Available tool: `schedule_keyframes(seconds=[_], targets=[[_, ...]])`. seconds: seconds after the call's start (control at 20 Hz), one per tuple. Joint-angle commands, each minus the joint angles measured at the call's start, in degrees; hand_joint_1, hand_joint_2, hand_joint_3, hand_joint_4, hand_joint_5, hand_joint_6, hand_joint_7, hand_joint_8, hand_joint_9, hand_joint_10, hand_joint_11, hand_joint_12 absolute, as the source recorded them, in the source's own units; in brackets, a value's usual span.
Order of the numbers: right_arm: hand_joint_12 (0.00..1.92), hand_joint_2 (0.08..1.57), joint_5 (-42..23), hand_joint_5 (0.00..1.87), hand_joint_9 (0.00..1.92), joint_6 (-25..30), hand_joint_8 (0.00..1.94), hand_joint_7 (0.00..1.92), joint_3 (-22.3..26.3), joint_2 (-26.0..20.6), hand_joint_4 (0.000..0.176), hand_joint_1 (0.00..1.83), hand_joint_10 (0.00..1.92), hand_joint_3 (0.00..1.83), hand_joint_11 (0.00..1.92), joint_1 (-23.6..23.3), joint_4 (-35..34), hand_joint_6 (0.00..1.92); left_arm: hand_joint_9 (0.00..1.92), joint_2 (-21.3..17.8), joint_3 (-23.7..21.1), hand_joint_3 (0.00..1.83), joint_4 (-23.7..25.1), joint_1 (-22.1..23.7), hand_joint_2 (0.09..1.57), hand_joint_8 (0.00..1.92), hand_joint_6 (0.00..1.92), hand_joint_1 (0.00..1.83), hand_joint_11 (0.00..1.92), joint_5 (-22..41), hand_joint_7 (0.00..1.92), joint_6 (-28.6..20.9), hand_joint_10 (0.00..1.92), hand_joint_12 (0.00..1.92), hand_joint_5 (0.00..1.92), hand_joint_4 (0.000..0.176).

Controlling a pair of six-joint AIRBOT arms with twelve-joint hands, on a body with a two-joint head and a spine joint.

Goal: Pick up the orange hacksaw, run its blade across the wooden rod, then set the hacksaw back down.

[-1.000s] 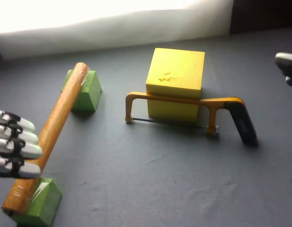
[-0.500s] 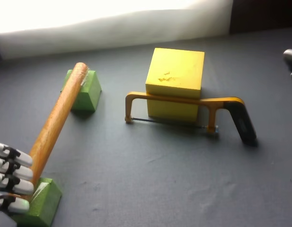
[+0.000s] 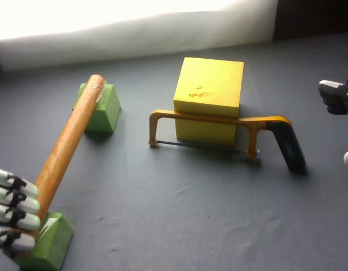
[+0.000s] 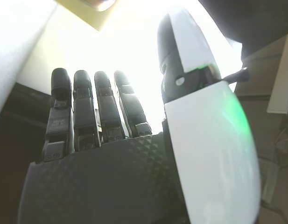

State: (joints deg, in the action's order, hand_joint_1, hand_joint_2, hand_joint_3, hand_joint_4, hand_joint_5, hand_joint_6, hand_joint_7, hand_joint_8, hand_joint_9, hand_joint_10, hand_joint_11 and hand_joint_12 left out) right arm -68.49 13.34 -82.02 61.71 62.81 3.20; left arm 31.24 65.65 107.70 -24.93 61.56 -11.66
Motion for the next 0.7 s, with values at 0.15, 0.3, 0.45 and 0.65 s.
schedule_keyframes(seconds=[0.15, 0.3, 0.45, 0.65], targets=[[0.53, 1.12, -5.4, 0.05, 0.1, 1.5, 0.0, 0.06, -2.9, 1.4, 0.0, 0.86, 0.0, 0.0, 0.0, -0.3, -2.7, 0.0, 0.12, 0.0, 0.2, 0.0, -3.1, -0.2, 1.23, 0.0, 0.0, 0.02, 0.0, 0.3, 0.12, 0.1, 0.0, 0.34, 0.15, 0.0], [0.52, 1.14, -3.7, 0.06, 0.1, 1.5, 0.0, 0.06, -3.3, 2.2, 0.0, 0.81, 0.0, 0.01, 0.0, -1.4, -2.6, 0.0, 0.11, 0.3, 0.5, 0.0, -3.1, -0.6, 1.23, 0.01, 0.0, 0.01, 0.0, -0.2, 0.11, 0.1, 0.0, 0.3, 0.13, 0.0], [0.6, 1.13, -0.8, 0.09, 0.12, 2.2, 0.0, 0.08, -3.5, 3.0, 0.0, 0.83, 0.01, 0.0, 0.0, -3.5, 0.7, 0.01, 0.12, 0.4, 0.7, 0.0, -3.8, -0.5, 1.23, 0.0, 0.0, 0.04, 0.0, -0.8, 0.12, 0.1, 0.0, 0.32, 0.14, 0.0], [0.62, 1.13, 4.6, 0.15, 0.13, 8.5, 0.01, 0.13, -6.6, 3.4, 0.0, 0.84, 0.0, 0.0, 0.0, -7.8, 12.4, 0.01, 0.11, 0.5, 1.1, 0.0, -2.9, -0.9, 1.23, 0.0, 0.0, 0.0, 0.0, -0.7, 0.11, 0.1, 0.0, 0.32, 0.14, 0.0]])
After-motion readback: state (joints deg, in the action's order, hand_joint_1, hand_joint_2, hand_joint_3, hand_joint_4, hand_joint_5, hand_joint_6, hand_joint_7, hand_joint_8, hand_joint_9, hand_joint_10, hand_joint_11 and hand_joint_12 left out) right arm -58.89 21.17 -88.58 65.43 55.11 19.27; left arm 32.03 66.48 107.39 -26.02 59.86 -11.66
